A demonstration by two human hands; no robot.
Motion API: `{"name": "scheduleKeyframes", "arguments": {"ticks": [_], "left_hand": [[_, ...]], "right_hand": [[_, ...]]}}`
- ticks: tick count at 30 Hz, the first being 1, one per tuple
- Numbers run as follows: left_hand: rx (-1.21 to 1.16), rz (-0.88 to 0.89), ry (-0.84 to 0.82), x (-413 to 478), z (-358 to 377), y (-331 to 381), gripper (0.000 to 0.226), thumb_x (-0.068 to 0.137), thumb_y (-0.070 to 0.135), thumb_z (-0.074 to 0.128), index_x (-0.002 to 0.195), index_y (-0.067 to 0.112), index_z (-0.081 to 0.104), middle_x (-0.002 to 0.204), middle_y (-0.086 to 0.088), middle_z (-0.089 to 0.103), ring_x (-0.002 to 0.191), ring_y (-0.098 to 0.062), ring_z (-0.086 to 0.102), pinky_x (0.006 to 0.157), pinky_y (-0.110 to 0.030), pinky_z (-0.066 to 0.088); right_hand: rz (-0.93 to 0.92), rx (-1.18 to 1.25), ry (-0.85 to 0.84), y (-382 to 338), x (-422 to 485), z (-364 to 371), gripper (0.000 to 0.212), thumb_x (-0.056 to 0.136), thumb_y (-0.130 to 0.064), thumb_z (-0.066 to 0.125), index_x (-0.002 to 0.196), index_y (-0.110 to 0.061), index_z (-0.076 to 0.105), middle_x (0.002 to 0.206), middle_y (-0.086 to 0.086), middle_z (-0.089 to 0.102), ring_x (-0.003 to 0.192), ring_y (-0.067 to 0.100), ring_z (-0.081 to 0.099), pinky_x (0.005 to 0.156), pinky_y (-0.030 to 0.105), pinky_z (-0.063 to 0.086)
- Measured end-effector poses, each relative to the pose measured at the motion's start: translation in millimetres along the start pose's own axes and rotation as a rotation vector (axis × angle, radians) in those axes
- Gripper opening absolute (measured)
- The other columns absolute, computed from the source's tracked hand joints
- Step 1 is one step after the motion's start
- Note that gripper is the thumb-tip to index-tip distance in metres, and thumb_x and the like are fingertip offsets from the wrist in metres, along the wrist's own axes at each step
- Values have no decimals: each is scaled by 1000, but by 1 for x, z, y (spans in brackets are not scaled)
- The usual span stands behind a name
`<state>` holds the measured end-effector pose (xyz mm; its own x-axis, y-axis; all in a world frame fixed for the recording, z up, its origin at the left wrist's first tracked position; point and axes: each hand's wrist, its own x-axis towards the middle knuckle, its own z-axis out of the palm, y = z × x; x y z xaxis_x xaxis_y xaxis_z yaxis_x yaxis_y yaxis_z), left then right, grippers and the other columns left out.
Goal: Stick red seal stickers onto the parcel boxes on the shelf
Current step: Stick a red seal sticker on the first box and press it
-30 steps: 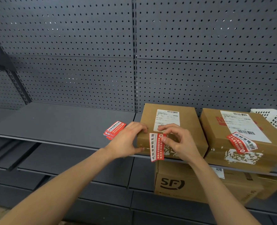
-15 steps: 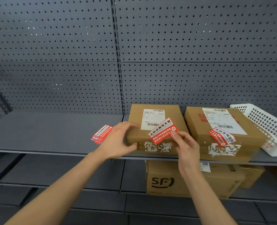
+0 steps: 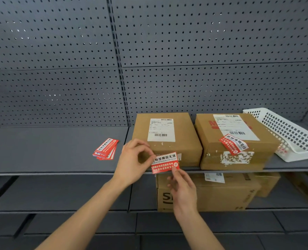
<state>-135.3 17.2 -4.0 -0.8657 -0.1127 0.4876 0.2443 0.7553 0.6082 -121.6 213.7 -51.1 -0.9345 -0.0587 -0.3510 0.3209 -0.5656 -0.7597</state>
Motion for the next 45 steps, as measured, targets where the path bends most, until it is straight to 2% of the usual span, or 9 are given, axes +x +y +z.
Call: {"name": "scheduleKeyframes", "arguments": {"ticks": [4,14,19,25,34,37,45], "left_hand": [[83,-8,-20,0,4,-3,9,89,41,85,91,34,80,116,23,61,121,-14,57,109,-47,47],[168,33,59,-2,15,-5,15,90,41,84,96,27,83,118,14,61,119,-5,48,109,-36,42],[169,62,89,1,16,-6,15,90,41,83,96,28,83,114,14,62,114,0,46,109,-42,44],[192,69,94,5,18,-9,14,89,40,86,95,27,84,111,13,62,112,-10,55,106,-45,44],[220,139,142,4,22,-12,13,88,35,88,93,24,83,109,9,64,108,-14,58,100,-45,47],[221,152,145,4,22,-12,13,88,34,89,93,24,83,109,10,64,107,-14,59,99,-45,47],[228,187,144,5,22,-15,15,89,34,86,93,22,81,108,8,64,106,-16,59,97,-44,47]], "right_hand": [[65,42,62,15,-1,1,22,90,-26,85,109,-15,82,94,3,80,91,21,69,84,37,55],[96,88,122,19,10,4,28,88,-29,88,113,-20,82,105,7,83,91,20,70,81,35,57],[111,113,129,16,15,8,25,88,-27,89,110,-18,83,98,7,83,87,19,69,77,33,56],[135,110,157,16,20,13,23,88,-26,89,108,-18,82,94,7,81,79,16,68,71,31,55],[141,75,194,17,32,18,21,90,-25,88,106,-13,81,71,0,75,67,12,64,60,26,51],[137,54,195,18,35,18,20,91,-25,88,104,-11,81,64,-3,71,65,12,62,61,26,50],[132,-26,164,15,38,15,21,90,-29,88,100,-12,81,71,-1,70,67,13,63,64,28,52]]}}
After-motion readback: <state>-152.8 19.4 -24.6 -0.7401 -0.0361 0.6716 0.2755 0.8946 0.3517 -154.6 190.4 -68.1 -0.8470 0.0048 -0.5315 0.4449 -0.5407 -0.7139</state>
